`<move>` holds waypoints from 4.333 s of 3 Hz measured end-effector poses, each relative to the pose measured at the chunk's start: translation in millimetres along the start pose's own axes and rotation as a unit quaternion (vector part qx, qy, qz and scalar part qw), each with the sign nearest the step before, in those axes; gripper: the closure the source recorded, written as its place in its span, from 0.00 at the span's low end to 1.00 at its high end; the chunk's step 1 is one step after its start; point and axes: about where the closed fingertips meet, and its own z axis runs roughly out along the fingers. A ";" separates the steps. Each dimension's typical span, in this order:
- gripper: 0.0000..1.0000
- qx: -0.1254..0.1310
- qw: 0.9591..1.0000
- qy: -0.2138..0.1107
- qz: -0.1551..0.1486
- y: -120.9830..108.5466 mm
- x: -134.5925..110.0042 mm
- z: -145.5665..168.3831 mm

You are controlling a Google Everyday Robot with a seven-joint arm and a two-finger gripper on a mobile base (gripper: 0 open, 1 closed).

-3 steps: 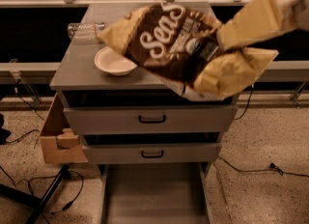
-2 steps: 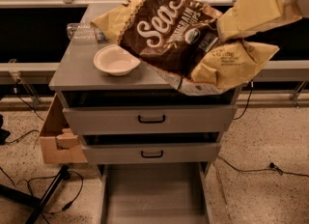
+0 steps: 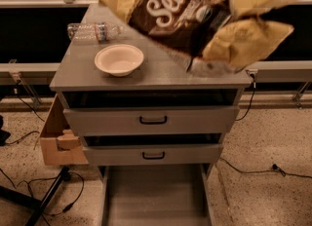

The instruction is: Pick brown chip bag from bottom drawer and place on counter

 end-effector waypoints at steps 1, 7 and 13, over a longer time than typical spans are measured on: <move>1.00 0.044 0.997 0.018 0.056 -73.8 -20.6 -6.9; 1.00 0.186 0.964 -0.147 0.122 -178.4 -152.0 -74.8; 1.00 0.125 0.943 -0.228 0.210 -208.8 -209.6 223.4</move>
Offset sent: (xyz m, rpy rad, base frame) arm 0.1921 -0.1817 0.1570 0.0622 -0.1033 -0.4463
